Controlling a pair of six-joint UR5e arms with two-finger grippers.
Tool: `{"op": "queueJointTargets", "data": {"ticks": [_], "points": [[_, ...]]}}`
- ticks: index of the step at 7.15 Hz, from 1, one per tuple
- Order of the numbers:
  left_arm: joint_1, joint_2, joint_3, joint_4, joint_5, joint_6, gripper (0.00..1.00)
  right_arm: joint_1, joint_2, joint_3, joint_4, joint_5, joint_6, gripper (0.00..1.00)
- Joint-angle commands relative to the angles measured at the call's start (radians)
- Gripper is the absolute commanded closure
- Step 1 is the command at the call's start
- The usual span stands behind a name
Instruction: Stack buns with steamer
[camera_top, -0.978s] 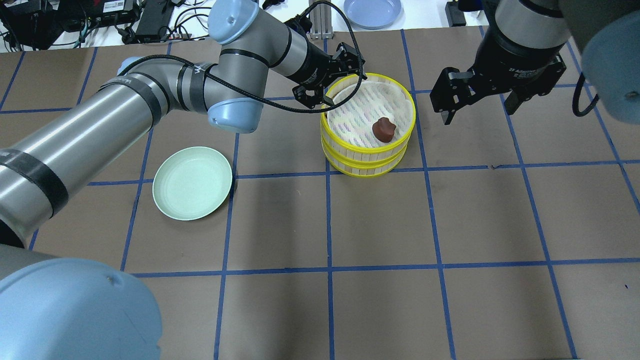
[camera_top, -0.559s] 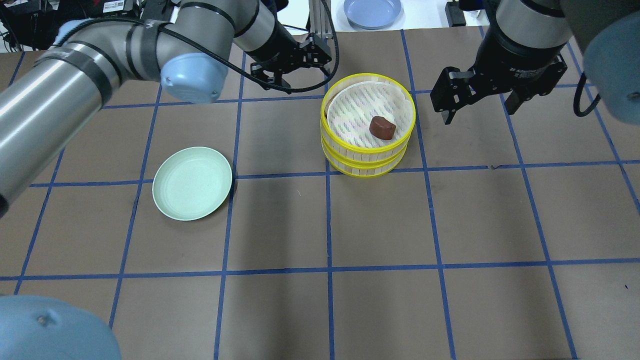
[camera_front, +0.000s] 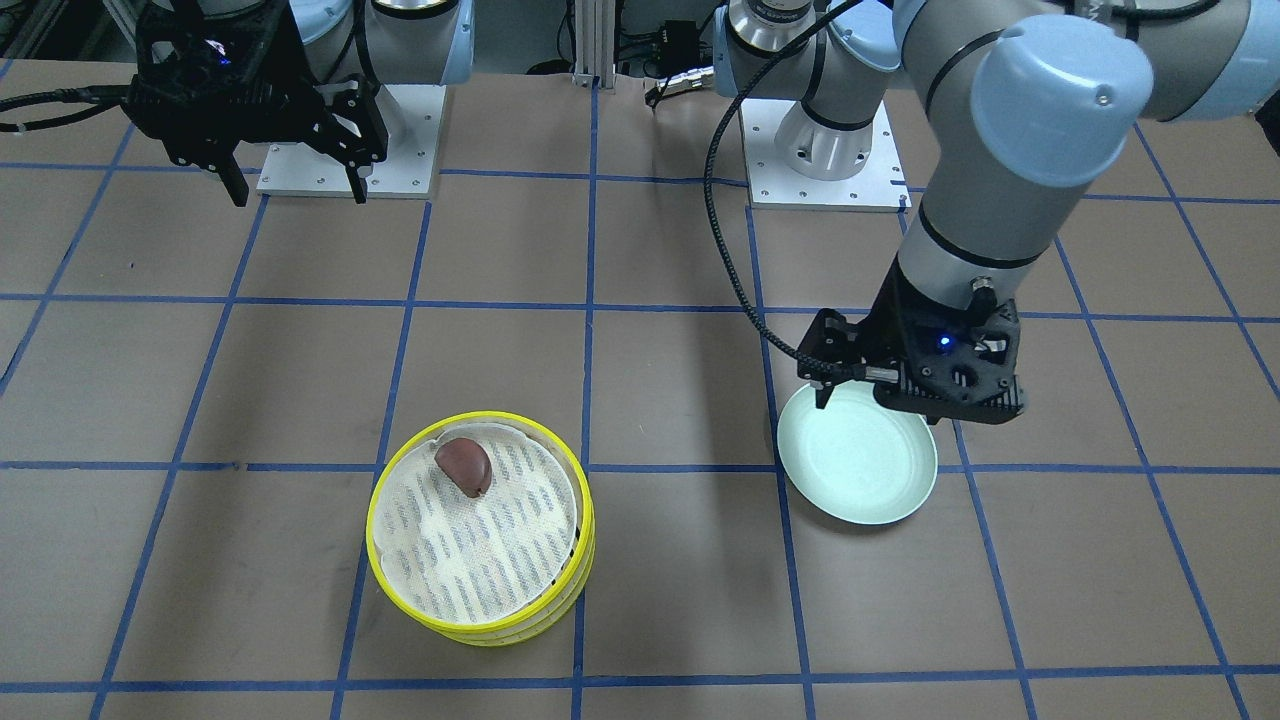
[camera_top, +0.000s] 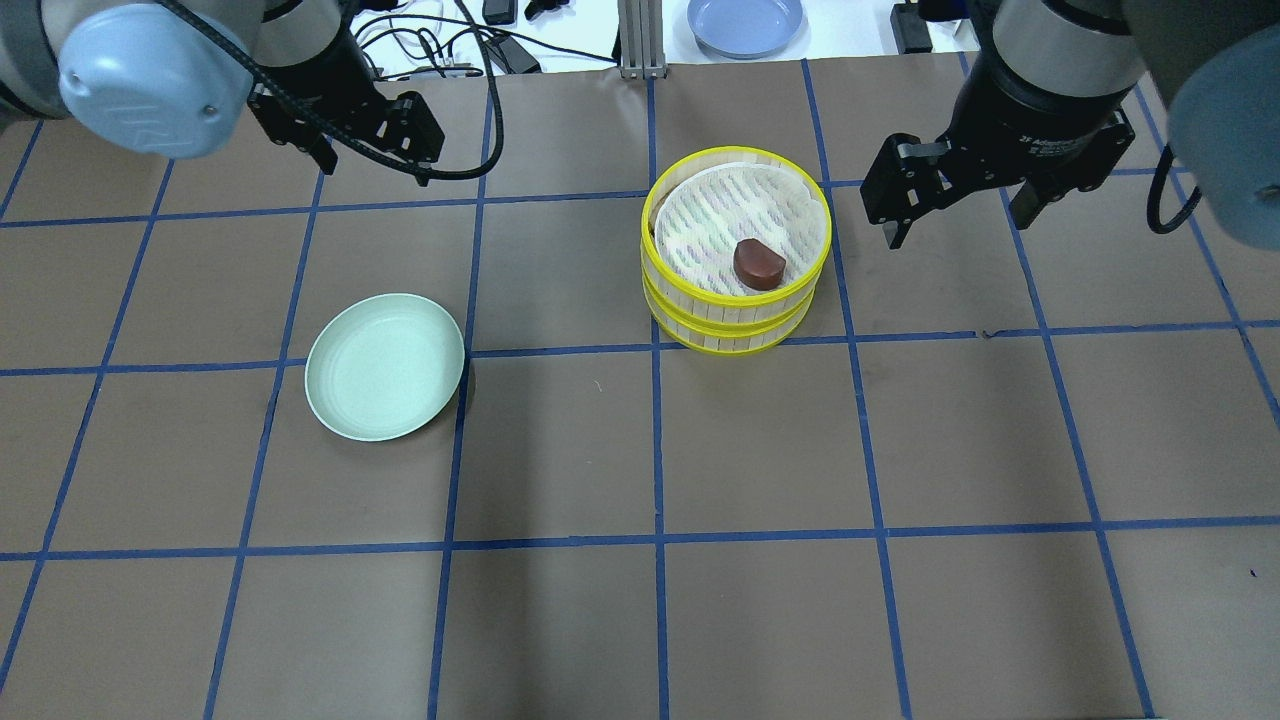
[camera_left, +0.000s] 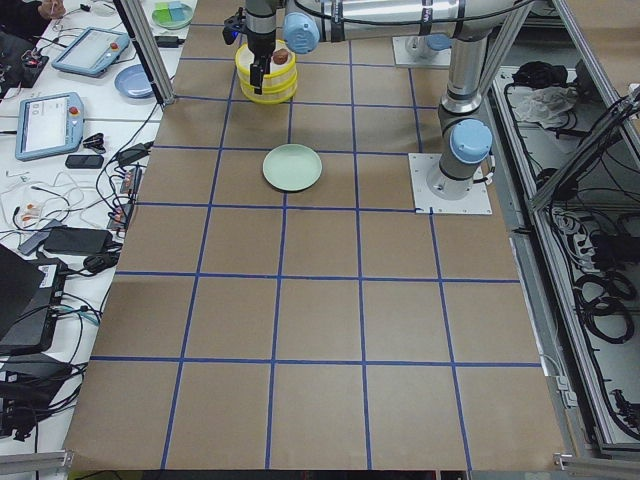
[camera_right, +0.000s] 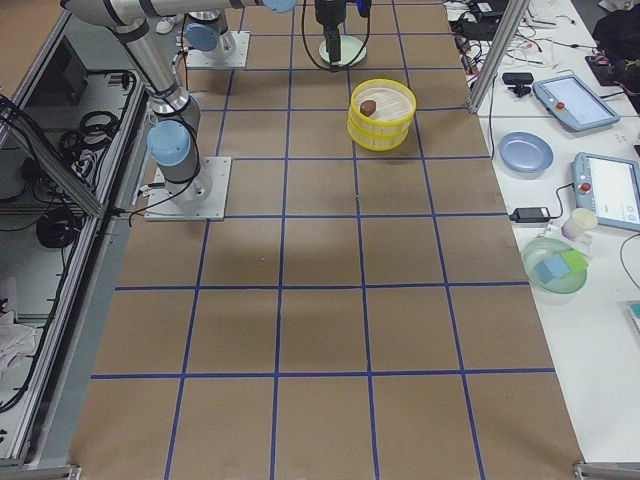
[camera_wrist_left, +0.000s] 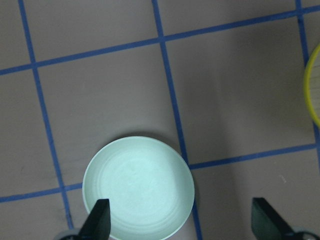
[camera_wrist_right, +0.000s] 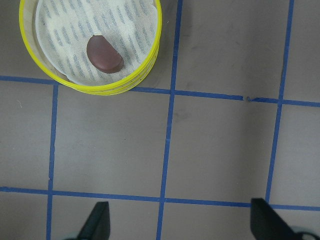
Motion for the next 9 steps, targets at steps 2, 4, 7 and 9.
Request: {"op": "queueJointTargets", "data": {"ticks": [2,4,7,9], "points": [[0.078,0.102,-0.025,-0.152,-0.051,0.008,0.0,0.0,0.001,0.003,-0.021,0.01,0.002,0.0],[0.073,0.152,-0.058,-0.15,-0.054,0.005,0.0,0.0,0.001,0.003,-0.032,0.008,0.005,0.0],[0.072,0.155,-0.075,-0.141,-0.061,0.011,0.0,0.0,0.003,0.003,-0.032,0.01,0.005,0.0],[0.073,0.172,-0.09,-0.141,-0.065,0.005,0.0,0.0,0.001,0.003,-0.032,0.01,0.005,0.0]]}}
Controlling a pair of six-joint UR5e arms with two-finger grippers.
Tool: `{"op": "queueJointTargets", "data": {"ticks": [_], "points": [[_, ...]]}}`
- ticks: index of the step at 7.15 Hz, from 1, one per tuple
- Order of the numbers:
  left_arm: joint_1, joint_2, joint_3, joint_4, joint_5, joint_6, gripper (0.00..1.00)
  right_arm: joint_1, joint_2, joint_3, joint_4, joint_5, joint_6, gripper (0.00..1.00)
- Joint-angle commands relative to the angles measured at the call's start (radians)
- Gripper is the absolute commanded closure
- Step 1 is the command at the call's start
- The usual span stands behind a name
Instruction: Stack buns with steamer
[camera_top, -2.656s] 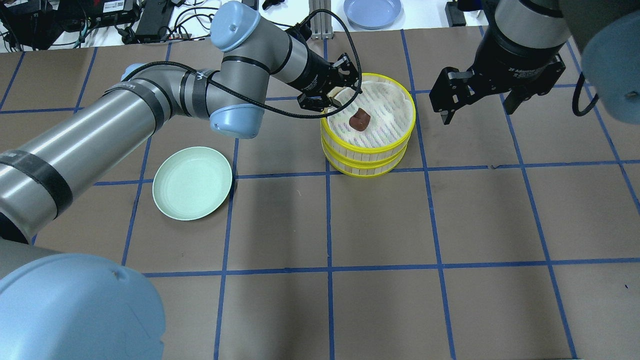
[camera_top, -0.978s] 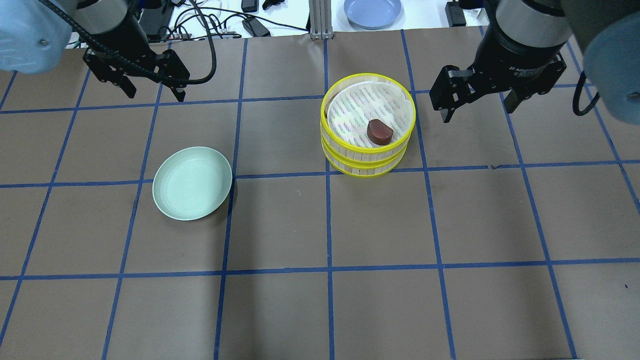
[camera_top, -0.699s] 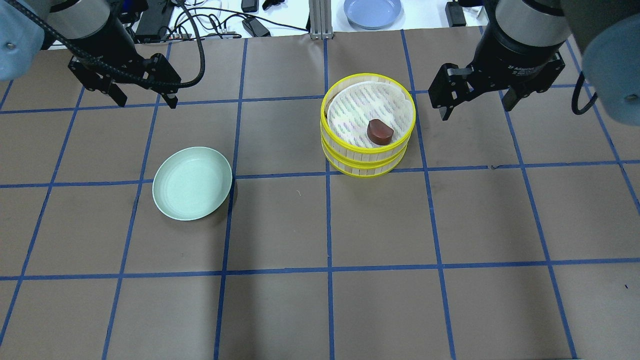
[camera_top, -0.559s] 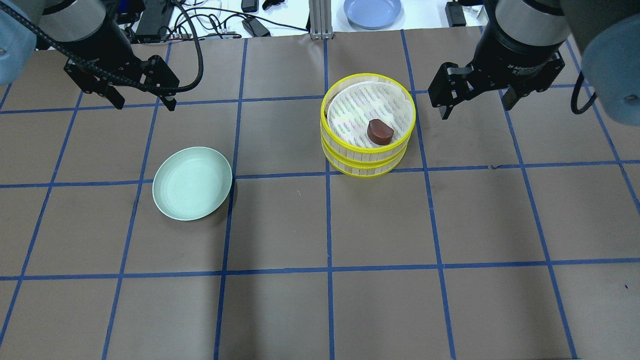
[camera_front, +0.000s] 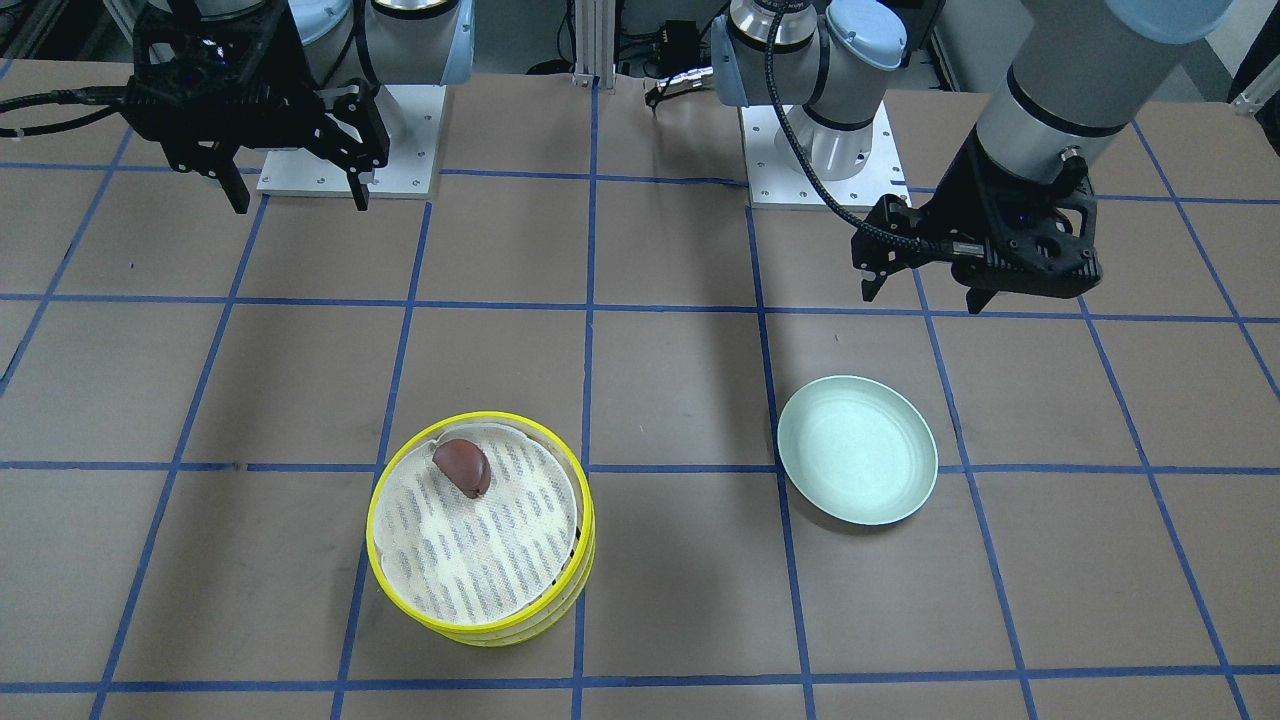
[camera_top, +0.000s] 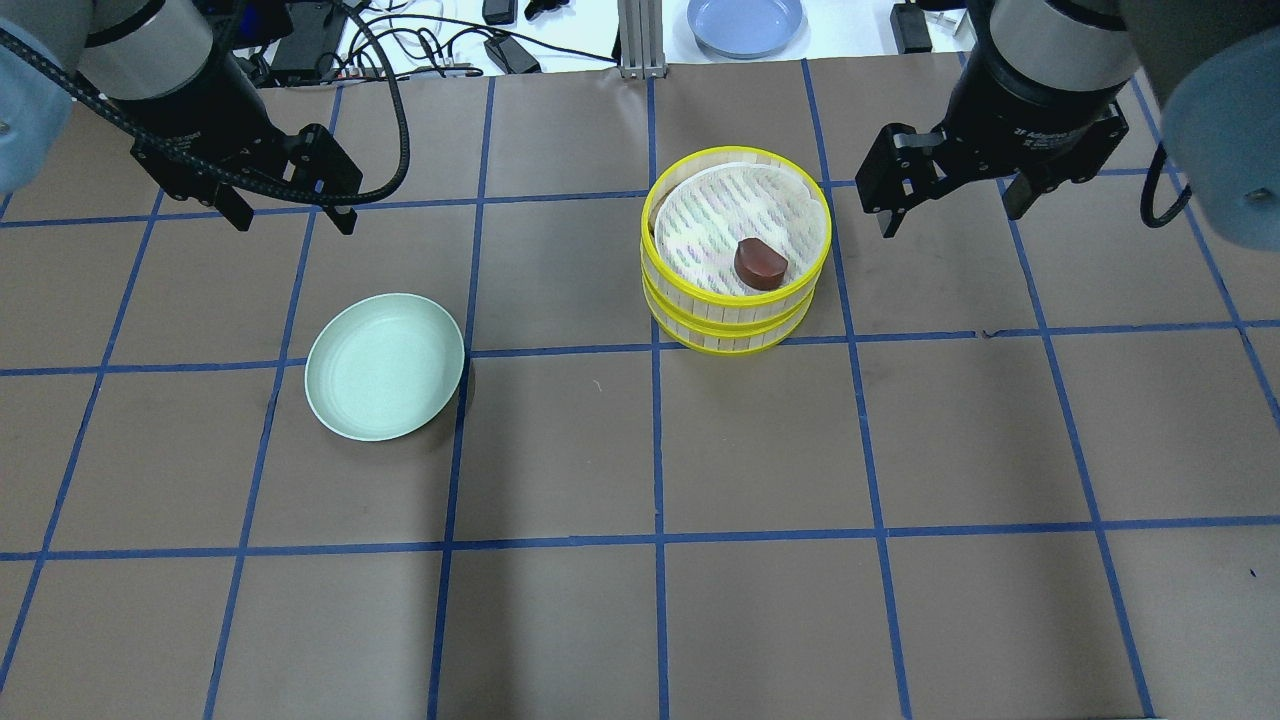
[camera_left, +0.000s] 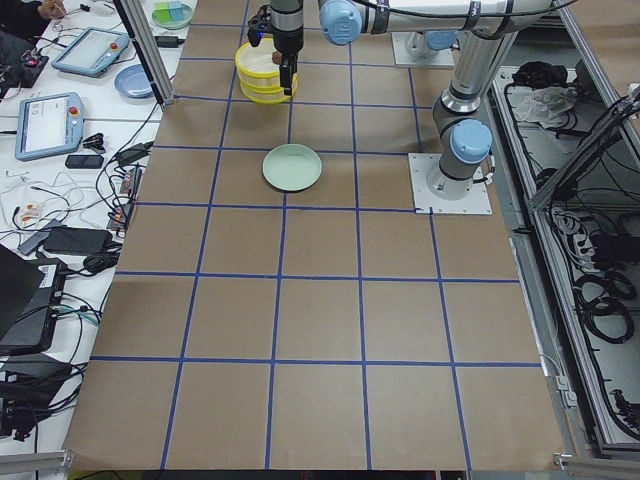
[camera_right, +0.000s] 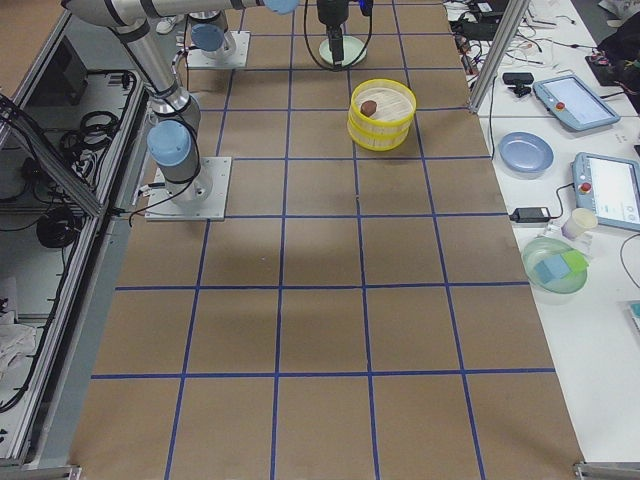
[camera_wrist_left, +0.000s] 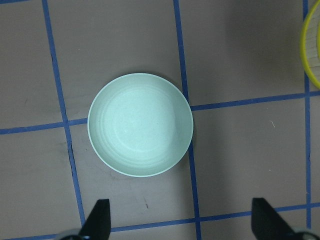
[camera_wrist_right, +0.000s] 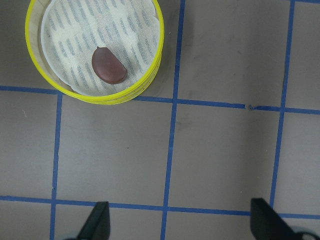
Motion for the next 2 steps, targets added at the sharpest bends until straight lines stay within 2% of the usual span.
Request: {"op": "queueJointTargets", "data": {"ticks": [1,2], "points": [[0.003,0.023,-0.008,0.0,-0.002,0.001,0.0,0.0,0.001,0.0,0.0,0.0,0.0,0.0],[0.006,0.032,-0.011,-0.001,-0.002,0.009,0.0,0.0,0.001,0.0,0.0,0.0,0.0,0.0]]}}
